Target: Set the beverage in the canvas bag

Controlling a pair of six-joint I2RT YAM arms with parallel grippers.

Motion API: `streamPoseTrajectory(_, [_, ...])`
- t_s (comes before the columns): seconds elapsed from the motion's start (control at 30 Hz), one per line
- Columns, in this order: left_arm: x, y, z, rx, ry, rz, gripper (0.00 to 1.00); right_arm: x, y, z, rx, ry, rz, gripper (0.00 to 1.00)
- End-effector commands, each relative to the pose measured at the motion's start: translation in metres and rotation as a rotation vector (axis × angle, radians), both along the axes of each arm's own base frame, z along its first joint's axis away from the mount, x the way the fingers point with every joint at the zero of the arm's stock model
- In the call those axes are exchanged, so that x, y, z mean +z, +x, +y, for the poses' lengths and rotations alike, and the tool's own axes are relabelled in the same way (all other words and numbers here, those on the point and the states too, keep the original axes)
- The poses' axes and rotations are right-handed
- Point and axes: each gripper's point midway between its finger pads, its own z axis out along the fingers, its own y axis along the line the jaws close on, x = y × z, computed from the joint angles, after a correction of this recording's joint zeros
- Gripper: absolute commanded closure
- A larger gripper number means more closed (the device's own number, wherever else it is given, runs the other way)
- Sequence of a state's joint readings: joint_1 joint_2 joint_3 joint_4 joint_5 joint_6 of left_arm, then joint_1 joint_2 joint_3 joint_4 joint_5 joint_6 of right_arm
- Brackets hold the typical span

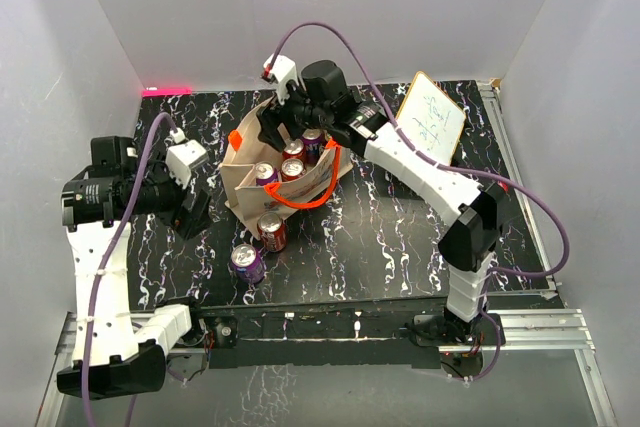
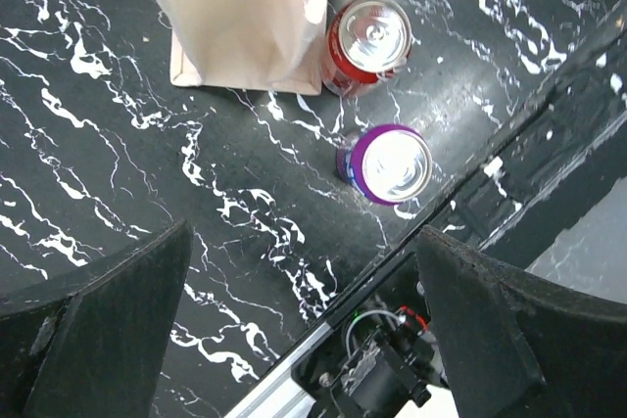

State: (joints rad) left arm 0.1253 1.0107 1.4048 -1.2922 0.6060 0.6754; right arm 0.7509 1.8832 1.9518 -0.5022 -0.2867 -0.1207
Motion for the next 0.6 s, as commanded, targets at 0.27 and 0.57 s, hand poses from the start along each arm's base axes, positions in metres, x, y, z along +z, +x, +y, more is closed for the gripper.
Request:
streamPoseTrajectory(0.27, [-0.030, -0.028, -0.002, -0.300, 0.097, -0.006, 0.03, 0.078, 0.016, -0.044, -0.196, 0.068, -0.188, 0.18])
streamPoseTrajectory(0.57, [-0.046, -0.019, -0.008, -0.352, 0.068, 0.083, 0.05, 0.076, 0.011, -0.055, -0.224, 0.079, -0.191, 0.17])
